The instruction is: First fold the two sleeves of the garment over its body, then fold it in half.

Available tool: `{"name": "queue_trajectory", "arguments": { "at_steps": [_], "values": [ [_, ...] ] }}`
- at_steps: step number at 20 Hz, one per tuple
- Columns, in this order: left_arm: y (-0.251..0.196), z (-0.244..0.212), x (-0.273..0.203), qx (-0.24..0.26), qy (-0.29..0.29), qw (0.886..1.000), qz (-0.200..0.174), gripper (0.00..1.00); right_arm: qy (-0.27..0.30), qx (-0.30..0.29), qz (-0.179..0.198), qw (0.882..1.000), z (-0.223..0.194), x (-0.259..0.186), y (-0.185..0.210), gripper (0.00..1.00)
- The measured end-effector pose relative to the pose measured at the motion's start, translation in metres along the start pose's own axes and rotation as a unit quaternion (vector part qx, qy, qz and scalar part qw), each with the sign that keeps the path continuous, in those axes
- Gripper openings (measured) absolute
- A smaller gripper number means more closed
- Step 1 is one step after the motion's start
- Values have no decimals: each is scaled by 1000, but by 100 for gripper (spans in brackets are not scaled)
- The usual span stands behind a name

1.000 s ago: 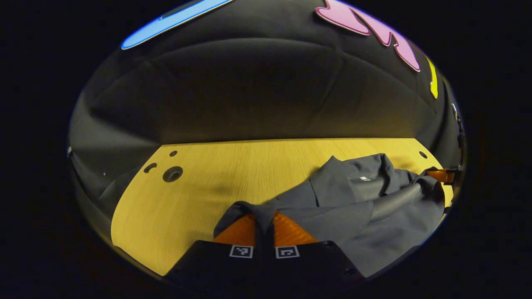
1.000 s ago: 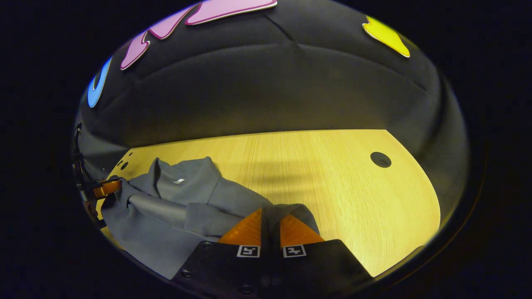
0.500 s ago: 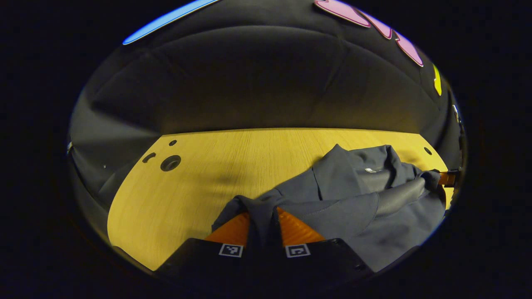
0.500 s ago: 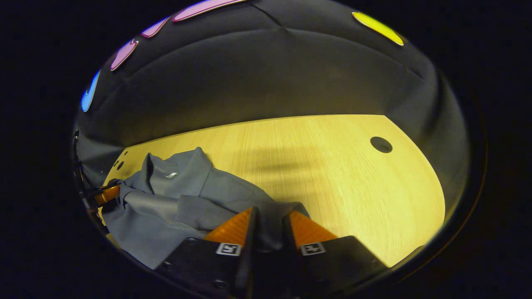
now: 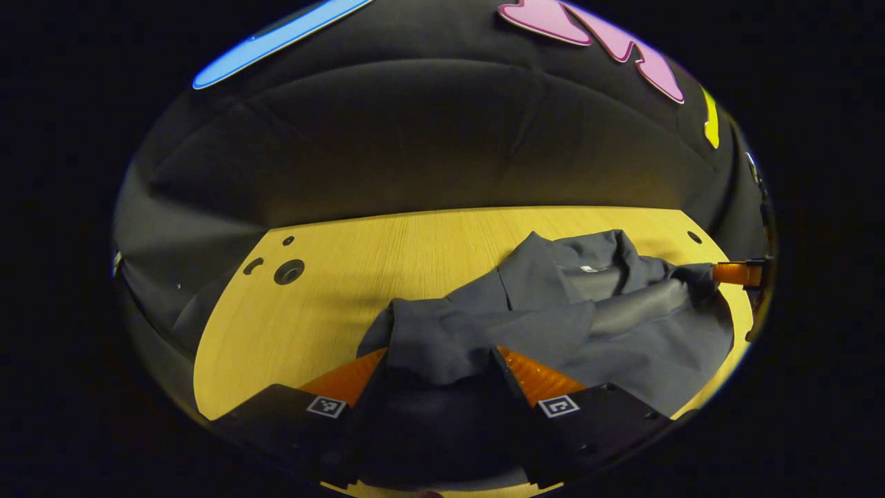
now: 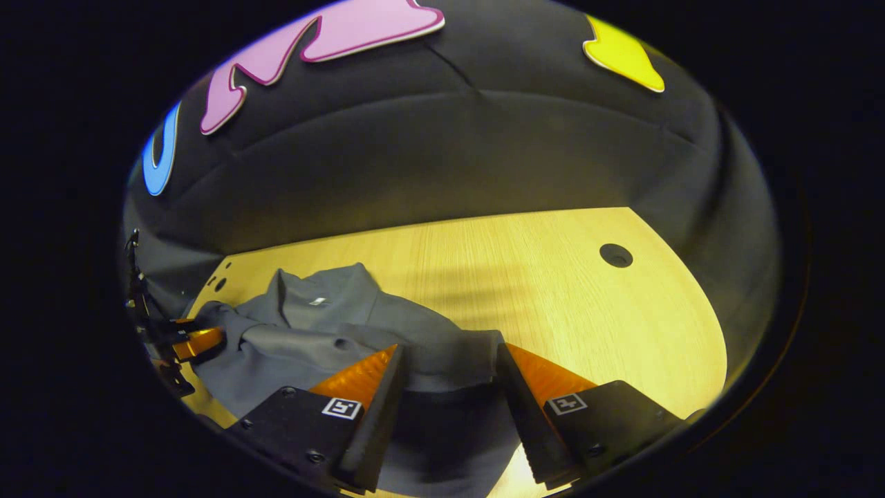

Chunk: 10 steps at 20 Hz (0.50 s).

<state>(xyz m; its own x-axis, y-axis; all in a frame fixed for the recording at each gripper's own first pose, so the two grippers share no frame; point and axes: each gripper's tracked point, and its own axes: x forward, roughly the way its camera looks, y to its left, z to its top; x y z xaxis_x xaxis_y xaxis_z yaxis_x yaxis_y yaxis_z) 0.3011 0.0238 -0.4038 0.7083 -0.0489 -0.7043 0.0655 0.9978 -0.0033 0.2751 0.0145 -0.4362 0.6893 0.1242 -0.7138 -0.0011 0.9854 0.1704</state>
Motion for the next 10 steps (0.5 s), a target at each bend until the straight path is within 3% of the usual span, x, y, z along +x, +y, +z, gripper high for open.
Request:
{"name": "queue_trajectory", "arguments": {
  "at_steps": [10],
  "values": [
    [-16,26,-148,-16,-94,995,-36,89,-74,-23,24,997,25,-135,17,83]
  ]
}}
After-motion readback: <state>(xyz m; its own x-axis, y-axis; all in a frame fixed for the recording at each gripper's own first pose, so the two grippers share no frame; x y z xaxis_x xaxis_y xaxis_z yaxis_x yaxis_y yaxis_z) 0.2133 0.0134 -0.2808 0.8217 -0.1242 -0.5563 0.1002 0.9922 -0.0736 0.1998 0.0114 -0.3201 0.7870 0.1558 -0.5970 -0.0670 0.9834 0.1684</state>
